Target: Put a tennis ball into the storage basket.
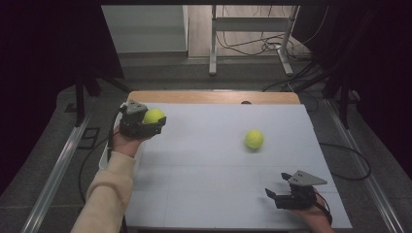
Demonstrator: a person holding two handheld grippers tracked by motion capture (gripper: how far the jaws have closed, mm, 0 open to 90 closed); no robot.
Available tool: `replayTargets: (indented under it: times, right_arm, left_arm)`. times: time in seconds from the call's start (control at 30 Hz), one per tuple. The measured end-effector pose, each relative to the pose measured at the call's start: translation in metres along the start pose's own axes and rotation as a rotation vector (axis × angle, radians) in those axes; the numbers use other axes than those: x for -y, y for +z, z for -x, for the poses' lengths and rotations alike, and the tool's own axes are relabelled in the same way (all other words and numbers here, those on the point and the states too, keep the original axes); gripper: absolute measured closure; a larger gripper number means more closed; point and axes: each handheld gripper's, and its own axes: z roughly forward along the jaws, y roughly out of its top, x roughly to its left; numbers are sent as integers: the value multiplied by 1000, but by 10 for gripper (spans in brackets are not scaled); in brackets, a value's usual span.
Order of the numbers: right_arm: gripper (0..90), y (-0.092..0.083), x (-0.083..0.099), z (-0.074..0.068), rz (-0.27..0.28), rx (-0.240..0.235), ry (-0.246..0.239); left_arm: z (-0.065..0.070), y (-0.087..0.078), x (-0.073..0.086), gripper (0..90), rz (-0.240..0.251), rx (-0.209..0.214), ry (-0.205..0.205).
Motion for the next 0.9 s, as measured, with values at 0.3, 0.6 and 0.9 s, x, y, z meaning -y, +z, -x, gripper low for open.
replayTargets:
  times: [0.3, 0.6, 0.9]
  right_arm:
    - [149, 0, 0, 0, 1, 1, -1]
    - [150, -1, -1, -1, 8, 6, -2]
    - [150, -1, -1, -1, 10, 2, -2]
  left_arm:
    - [-9, -6, -1, 269, 2, -25, -5]
    - [-24, -12, 3, 269, -12, -68, -19]
    - [-40, -7, 4, 269, -31, -112, -47]
